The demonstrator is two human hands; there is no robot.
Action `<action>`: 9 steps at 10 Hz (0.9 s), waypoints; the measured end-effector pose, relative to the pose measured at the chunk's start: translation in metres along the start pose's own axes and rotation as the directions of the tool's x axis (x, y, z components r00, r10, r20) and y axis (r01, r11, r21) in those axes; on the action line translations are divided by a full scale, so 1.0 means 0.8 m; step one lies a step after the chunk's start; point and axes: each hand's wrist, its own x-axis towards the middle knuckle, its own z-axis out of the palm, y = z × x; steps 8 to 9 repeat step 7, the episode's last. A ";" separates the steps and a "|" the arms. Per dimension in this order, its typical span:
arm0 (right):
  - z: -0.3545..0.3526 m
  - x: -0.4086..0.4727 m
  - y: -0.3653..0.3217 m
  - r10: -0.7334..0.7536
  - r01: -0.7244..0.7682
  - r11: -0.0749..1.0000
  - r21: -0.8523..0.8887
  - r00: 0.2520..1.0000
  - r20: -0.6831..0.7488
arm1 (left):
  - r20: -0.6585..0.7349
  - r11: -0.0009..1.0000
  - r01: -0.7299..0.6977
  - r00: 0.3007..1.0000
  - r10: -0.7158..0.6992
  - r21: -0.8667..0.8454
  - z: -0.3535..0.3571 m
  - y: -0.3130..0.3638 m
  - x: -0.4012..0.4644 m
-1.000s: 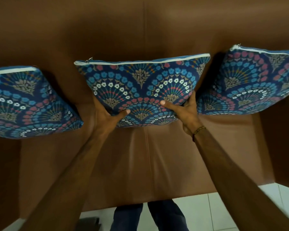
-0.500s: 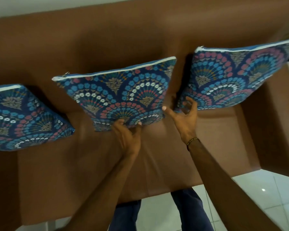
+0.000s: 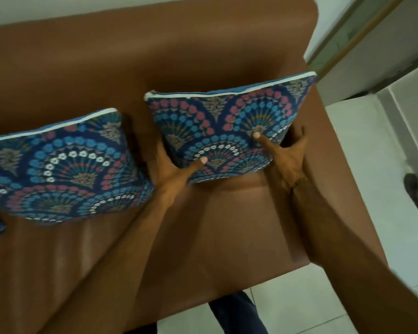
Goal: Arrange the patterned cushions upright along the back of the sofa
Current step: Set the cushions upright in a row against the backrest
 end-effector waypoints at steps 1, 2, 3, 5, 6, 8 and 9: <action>0.000 0.052 -0.012 0.055 -0.061 0.998 0.020 0.976 0.213 | -0.045 1.000 0.006 0.999 -0.007 -0.023 0.019 0.014 0.024; 0.001 0.064 -0.014 0.030 -0.036 0.999 0.025 0.974 0.224 | -0.058 1.000 0.004 0.998 -0.006 -0.025 0.030 0.011 0.023; 0.002 0.065 -0.007 -0.007 -0.008 0.997 0.074 0.980 0.201 | -0.024 0.998 0.025 0.999 -0.026 -0.055 0.040 -0.004 0.014; -0.005 0.042 -0.015 0.013 -0.028 0.994 0.110 0.991 0.134 | 0.097 0.998 0.055 0.994 -0.056 0.015 0.036 0.022 0.016; -0.003 -0.006 -0.042 -0.040 0.033 0.995 0.095 0.996 0.078 | 0.063 0.992 0.003 0.998 -0.011 0.129 0.013 0.051 -0.008; 0.001 -0.054 -0.074 -0.156 0.158 0.987 -0.014 0.985 0.078 | -0.037 0.967 -0.108 0.992 0.120 0.231 -0.019 0.088 -0.039; 0.001 -0.054 -0.074 -0.156 0.158 0.987 -0.014 0.985 0.078 | -0.037 0.967 -0.108 0.992 0.120 0.231 -0.019 0.088 -0.039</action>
